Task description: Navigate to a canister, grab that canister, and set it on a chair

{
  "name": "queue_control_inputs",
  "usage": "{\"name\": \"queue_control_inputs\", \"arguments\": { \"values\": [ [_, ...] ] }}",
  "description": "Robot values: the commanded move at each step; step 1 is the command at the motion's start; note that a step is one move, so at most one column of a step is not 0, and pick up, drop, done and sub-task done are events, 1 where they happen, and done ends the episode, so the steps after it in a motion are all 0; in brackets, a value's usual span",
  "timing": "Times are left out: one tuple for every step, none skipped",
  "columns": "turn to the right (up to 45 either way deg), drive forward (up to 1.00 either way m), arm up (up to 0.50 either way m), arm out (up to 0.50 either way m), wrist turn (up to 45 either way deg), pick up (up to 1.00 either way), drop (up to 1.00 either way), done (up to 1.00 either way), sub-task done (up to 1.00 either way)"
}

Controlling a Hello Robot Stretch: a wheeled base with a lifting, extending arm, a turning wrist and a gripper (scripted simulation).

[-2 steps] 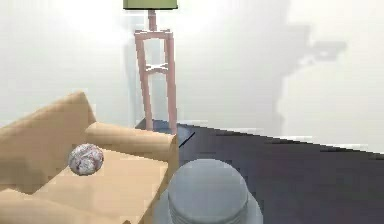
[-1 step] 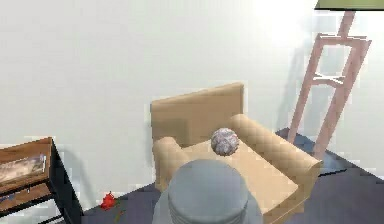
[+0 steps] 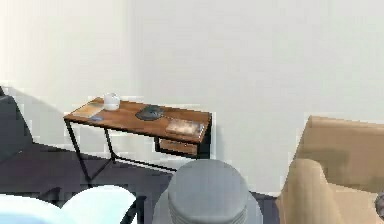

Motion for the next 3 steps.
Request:
{"name": "queue_control_inputs", "arguments": {
  "values": [
    [-27.0,0.00,0.00,0.00,0.0,0.00,0.00,0.00,0.00],
    [45.0,0.00,0.00,0.00,0.0,0.00,0.00,0.00,0.00],
    [45.0,0.00,0.00,0.00,0.0,0.00,0.00,0.00,0.00]
  ]
}}
